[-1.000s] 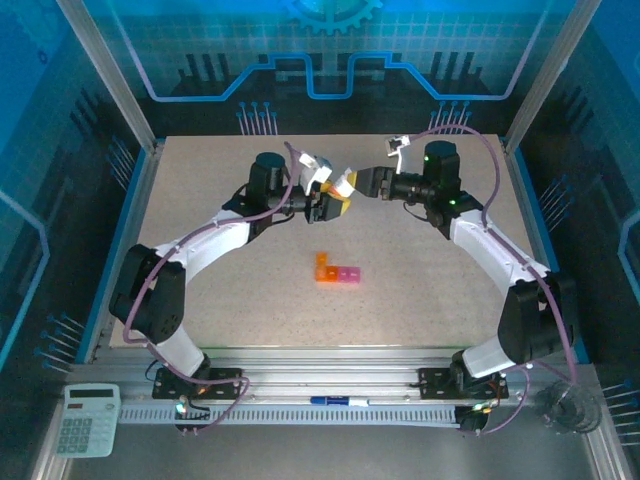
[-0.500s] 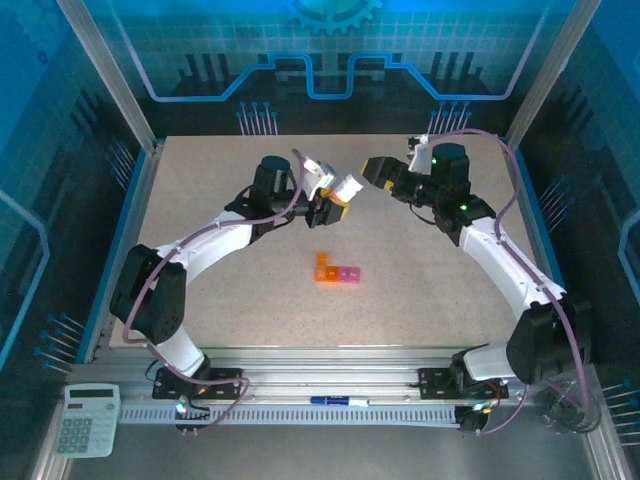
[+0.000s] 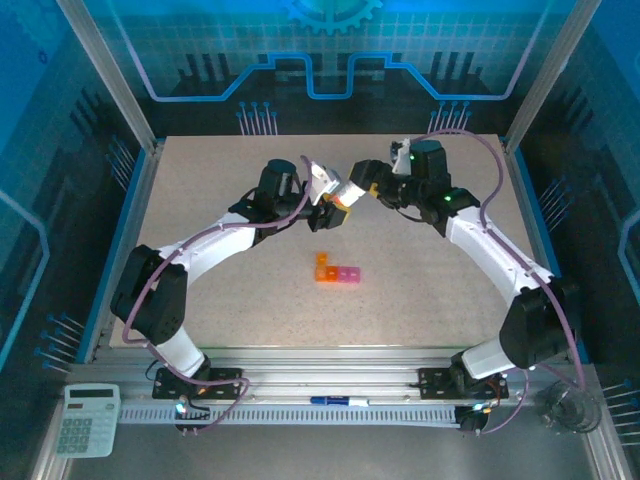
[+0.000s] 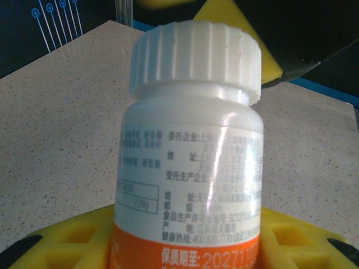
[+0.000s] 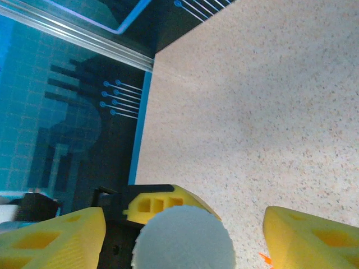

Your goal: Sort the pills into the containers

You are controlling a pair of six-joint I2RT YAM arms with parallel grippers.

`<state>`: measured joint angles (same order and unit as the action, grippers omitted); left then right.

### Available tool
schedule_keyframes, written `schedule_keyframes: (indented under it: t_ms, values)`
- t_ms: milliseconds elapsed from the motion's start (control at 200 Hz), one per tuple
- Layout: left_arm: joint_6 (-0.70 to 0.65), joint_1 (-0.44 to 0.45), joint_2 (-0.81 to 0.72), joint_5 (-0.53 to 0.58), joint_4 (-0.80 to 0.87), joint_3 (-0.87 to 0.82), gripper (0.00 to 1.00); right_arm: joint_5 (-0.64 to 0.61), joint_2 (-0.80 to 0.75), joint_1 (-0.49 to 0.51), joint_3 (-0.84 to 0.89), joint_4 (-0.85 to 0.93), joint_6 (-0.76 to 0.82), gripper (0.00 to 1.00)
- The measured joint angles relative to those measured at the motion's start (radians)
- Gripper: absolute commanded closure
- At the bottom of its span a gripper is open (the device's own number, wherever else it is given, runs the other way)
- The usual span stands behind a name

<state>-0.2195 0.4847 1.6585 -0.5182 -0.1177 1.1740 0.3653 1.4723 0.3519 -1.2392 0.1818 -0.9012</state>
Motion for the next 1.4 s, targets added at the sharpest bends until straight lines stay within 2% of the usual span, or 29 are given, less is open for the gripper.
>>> schedule_keyframes:
  t_ms: [225,310,425,575,690,795,861,941,1056,1196,1396]
  values:
    - [-0.001,0.004,0.0,0.003,0.01,0.0,1.0,-0.005,0.007,0.007,0.0,0.009,-0.005,0.58]
    - [0.0,0.004,0.002,0.003,0.011,0.0,1.0,0.001,0.008,0.007,-0.001,0.008,0.007,0.63]
    - [0.001,0.004,0.003,0.002,0.016,0.0,1.0,0.01,0.012,0.005,-0.001,0.004,0.031,0.63]
    - [0.027,-0.006,0.011,-0.029,0.014,0.008,1.0,0.067,0.019,-0.017,0.006,-0.027,0.145,0.6]
    - [0.072,-0.022,0.013,-0.089,0.008,0.01,1.0,0.15,0.013,-0.044,0.051,-0.118,0.246,0.58]
    - [0.116,-0.026,0.021,-0.132,0.001,0.01,1.0,0.211,0.008,-0.063,0.094,-0.19,0.274,0.57]
    - [0.137,-0.027,0.026,-0.148,-0.007,0.01,1.0,0.232,0.008,-0.07,0.105,-0.215,0.274,0.52]
    - [0.151,-0.029,0.028,-0.161,-0.023,0.01,1.0,0.244,0.008,-0.073,0.109,-0.237,0.261,0.32]
    - [0.166,-0.038,0.028,-0.167,-0.046,0.01,1.0,0.246,0.008,-0.085,0.11,-0.263,0.231,0.23]
    - [0.161,-0.042,0.028,-0.16,-0.045,0.01,1.0,0.22,-0.004,-0.092,0.108,-0.259,0.172,0.2]
    - [0.122,-0.042,0.027,-0.106,-0.044,0.01,1.0,0.128,-0.011,-0.092,0.064,-0.144,0.077,0.19]
